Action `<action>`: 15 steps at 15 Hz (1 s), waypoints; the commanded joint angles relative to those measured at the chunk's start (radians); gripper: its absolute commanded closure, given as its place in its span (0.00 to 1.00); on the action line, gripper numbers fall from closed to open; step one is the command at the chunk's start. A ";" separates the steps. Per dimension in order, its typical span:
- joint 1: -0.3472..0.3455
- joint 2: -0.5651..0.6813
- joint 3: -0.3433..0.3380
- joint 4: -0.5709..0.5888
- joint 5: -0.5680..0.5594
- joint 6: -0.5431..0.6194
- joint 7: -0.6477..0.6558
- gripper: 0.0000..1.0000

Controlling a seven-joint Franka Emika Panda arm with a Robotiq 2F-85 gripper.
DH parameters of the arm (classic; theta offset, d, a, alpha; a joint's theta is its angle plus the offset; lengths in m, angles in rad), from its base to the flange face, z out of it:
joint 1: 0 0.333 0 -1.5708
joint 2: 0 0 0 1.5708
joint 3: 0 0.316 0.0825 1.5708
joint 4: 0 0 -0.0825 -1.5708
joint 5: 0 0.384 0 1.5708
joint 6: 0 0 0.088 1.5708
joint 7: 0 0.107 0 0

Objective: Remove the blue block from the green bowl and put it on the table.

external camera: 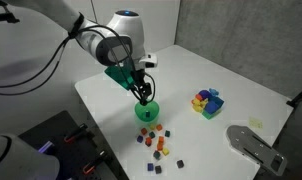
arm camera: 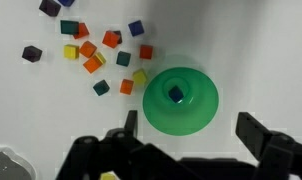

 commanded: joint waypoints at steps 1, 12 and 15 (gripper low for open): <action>-0.009 0.133 -0.011 0.066 0.005 0.087 -0.060 0.00; -0.002 0.401 0.004 0.188 -0.039 0.149 -0.097 0.00; 0.015 0.459 0.003 0.198 -0.069 0.202 -0.091 0.00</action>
